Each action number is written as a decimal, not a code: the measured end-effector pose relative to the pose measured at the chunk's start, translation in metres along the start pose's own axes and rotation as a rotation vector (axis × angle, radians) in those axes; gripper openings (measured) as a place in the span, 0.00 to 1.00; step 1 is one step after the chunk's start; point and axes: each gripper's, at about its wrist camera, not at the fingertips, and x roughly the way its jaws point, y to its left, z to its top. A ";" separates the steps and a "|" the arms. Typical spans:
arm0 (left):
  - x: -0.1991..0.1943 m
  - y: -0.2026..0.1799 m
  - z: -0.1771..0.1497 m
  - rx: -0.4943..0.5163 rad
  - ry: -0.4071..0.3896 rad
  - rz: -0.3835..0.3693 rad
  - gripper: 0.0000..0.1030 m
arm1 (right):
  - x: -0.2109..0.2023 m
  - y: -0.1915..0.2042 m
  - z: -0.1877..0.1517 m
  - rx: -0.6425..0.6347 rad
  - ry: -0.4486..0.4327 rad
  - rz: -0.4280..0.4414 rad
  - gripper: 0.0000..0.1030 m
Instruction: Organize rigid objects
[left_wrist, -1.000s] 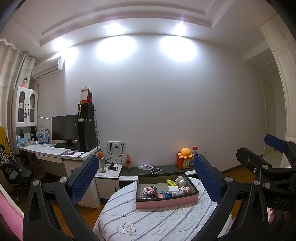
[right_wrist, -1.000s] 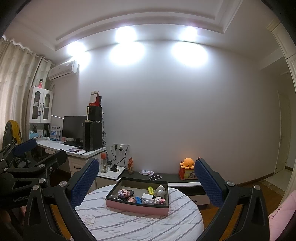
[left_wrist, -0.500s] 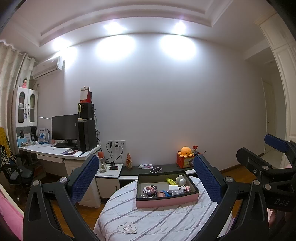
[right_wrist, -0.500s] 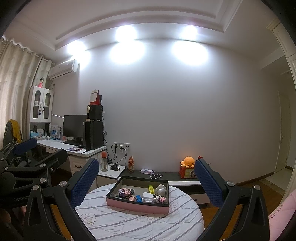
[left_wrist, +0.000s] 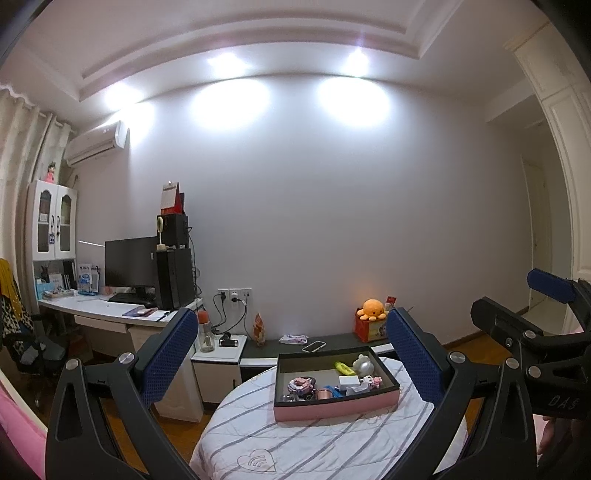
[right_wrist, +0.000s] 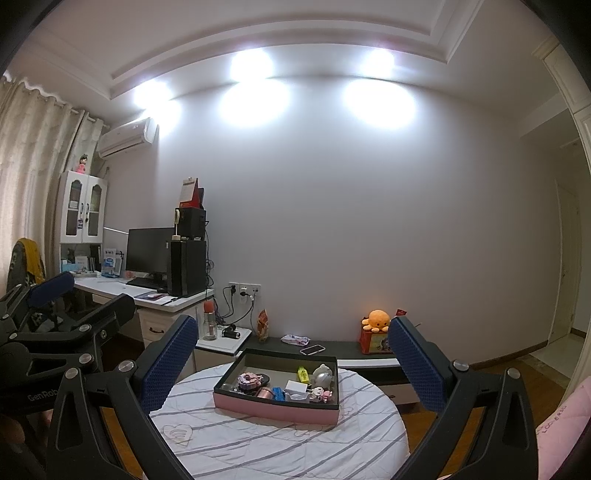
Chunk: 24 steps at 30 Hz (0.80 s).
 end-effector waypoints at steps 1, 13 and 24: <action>0.000 0.000 0.000 0.000 0.000 0.000 1.00 | 0.000 0.001 0.000 -0.002 0.002 -0.001 1.00; 0.002 0.000 0.001 0.007 0.005 0.000 1.00 | 0.000 0.003 -0.001 -0.006 0.004 -0.004 1.00; 0.004 0.000 -0.001 0.005 0.008 0.004 1.00 | -0.002 0.006 -0.002 -0.003 0.010 0.000 1.00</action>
